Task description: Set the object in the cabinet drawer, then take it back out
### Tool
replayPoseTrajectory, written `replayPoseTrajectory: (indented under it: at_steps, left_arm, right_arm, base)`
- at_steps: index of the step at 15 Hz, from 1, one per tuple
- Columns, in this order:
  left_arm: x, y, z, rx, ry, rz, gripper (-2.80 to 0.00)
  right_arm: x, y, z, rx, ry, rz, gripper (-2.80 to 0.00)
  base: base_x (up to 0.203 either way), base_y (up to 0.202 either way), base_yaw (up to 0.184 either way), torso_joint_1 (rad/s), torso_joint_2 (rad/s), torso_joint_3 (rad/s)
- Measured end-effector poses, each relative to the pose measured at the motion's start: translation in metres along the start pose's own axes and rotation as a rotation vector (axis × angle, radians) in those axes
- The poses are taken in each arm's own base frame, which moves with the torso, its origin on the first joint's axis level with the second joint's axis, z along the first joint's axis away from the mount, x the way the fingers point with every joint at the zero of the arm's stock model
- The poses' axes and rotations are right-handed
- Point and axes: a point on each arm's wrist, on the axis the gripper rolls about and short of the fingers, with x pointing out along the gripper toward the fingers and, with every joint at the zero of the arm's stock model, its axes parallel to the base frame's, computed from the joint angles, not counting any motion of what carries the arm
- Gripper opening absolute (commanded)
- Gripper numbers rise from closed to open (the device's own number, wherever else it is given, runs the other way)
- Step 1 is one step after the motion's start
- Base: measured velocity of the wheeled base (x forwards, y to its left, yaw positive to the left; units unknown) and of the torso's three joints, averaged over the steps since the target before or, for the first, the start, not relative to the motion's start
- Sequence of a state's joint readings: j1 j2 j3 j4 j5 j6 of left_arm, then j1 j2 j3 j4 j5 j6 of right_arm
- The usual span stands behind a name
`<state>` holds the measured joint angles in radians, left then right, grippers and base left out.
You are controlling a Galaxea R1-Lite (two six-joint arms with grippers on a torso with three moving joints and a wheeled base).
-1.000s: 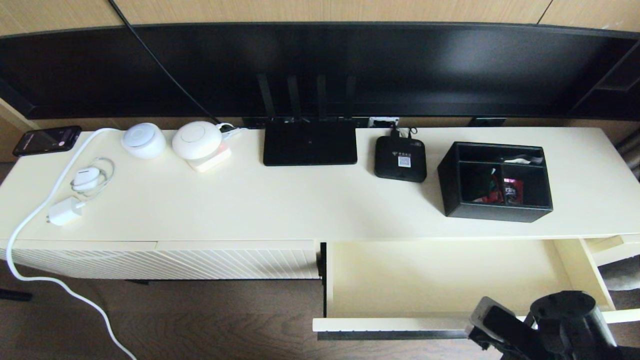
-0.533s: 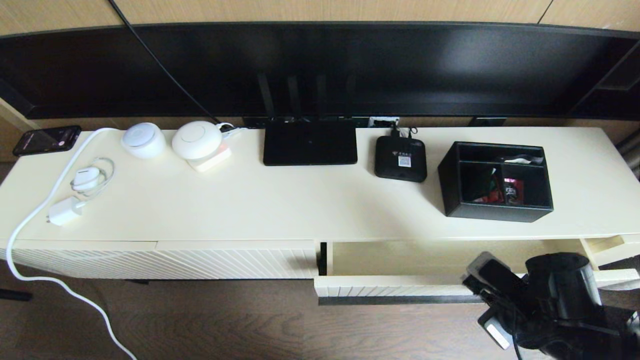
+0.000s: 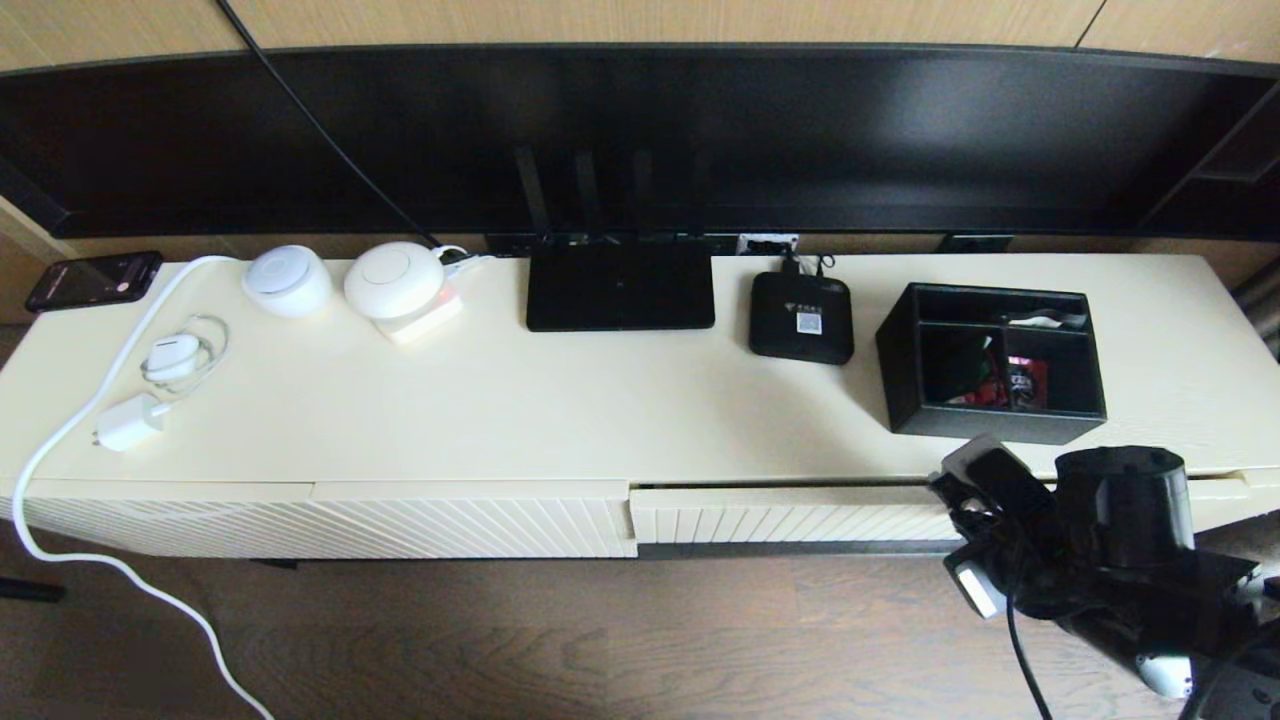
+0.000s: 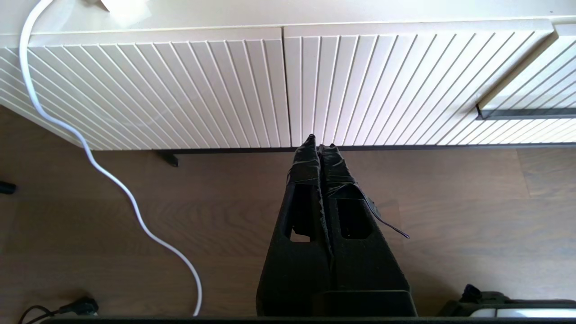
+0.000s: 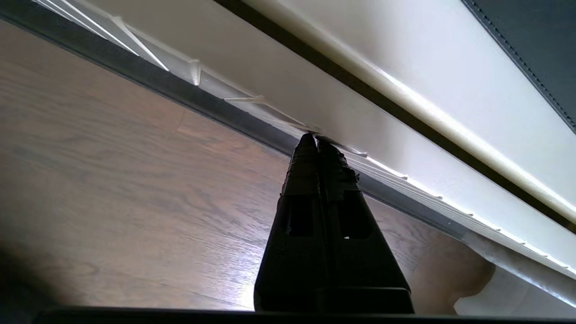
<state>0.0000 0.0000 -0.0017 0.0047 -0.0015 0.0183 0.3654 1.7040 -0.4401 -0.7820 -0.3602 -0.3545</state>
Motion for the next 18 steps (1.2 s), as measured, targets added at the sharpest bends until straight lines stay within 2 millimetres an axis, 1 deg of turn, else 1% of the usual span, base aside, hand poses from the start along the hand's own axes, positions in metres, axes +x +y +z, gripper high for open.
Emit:
replayPoseTrajectory:
  at_steps: [3, 6, 9, 11, 13, 16, 18]
  left_arm:
    - [0.000, 0.000, 0.000, 0.000, 0.000, 0.000, -2.80]
    - [0.000, 0.000, 0.000, 0.000, 0.000, 0.000, -2.80]
    - [0.000, 0.000, 0.000, 0.000, 0.000, 0.000, -2.80]
    - [0.000, 0.000, 0.000, 0.000, 0.000, 0.000, -2.80]
    - [0.000, 0.000, 0.000, 0.000, 0.000, 0.000, -2.80]
    - [0.000, 0.000, 0.000, 0.000, 0.000, 0.000, -2.80]
    - [0.000, 0.000, 0.000, 0.000, 0.000, 0.000, -2.80]
  right_arm:
    - [0.003, -0.001, 0.000, 0.008, 0.001, -0.008, -2.80]
    - [0.005, -0.003, 0.003, 0.027, -0.035, -0.026, -2.80]
    - [-0.005, -0.006, 0.000, -0.016, -0.041, -0.032, -2.80]
    - [-0.020, -0.009, -0.008, -0.079, -0.013, -0.025, -2.80]
    - [-0.039, -0.016, -0.010, -0.110, -0.011, -0.024, -2.80]
    - [-0.071, -0.031, -0.014, -0.108, -0.004, -0.039, -2.80]
    - [-0.097, -0.044, -0.021, -0.088, 0.005, -0.068, -2.80]
  base:
    - [0.000, 0.000, 0.000, 0.000, 0.00, 0.000]
    - [0.000, 0.000, 0.000, 0.000, 0.00, 0.000]
    - [0.000, 0.000, 0.000, 0.000, 0.00, 0.000]
    - [0.000, 0.000, 0.000, 0.000, 0.00, 0.000]
    - [0.000, 0.000, 0.000, 0.000, 0.00, 0.000]
    - [0.000, 0.000, 0.000, 0.000, 0.00, 0.000]
    - [0.000, 0.000, 0.000, 0.000, 0.00, 0.000]
